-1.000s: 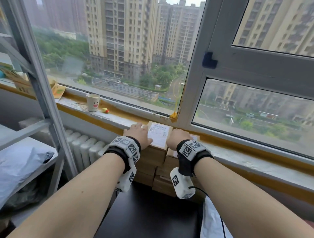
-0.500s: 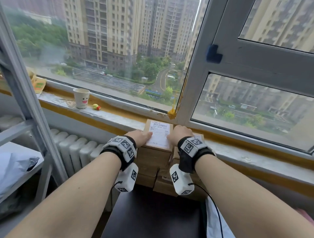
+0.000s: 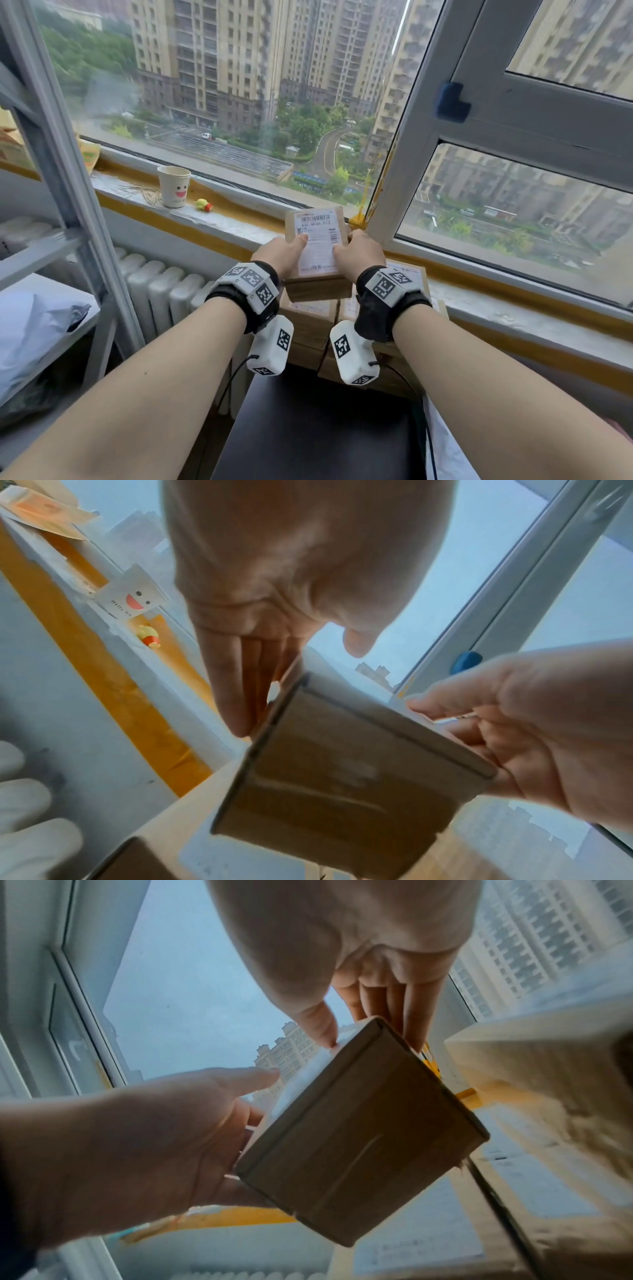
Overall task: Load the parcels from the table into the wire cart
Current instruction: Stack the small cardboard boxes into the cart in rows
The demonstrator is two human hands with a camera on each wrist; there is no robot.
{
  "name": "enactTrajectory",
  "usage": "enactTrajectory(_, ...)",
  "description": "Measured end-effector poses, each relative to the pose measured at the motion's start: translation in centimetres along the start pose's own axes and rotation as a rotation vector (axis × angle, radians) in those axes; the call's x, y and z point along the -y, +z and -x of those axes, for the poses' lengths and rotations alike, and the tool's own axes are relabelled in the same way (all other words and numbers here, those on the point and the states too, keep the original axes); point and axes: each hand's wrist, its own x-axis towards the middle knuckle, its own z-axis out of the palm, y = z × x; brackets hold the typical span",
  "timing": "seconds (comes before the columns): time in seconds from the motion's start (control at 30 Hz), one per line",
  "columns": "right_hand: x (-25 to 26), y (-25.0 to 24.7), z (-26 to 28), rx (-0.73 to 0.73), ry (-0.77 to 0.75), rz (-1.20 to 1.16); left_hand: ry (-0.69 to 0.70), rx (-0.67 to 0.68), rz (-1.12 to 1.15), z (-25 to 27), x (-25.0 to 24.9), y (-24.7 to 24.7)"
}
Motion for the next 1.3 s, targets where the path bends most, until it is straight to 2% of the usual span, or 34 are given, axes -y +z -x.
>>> enactTrajectory(0.1,0.6,-0.7,0.6,-0.033,-0.009,-0.101,0.065,-0.15,-0.122,0.9,-0.7,-0.8)
enactTrajectory(0.3,0.5,-2.5,2.5,-0.1,-0.004,-0.288,0.154,-0.286,0.001,3.0,-2.7,-0.8)
enactTrajectory(0.5,-1.9,-5.4,4.9,-0.2,-0.011,-0.387,0.256,-0.304,0.081,6.0,-5.6,1.1)
enactTrajectory(0.63,-5.0,-7.4,6.9,-0.193,0.012,-0.507,0.295,-0.291,0.087,8.2,-7.6,3.3)
enactTrajectory(0.9,-15.8,-13.1,12.2,-0.331,0.144,-0.58,0.382,-0.154,0.081,14.4,-13.6,12.4)
enactTrajectory(1.1,-26.9,-18.6,19.3,-0.461,0.239,-0.54,0.442,0.026,0.04,22.5,-18.2,22.3)
enactTrajectory(1.3,-37.8,-22.6,27.4,-0.545,0.307,-0.595,0.499,0.11,-0.002,31.8,-21.7,32.0)
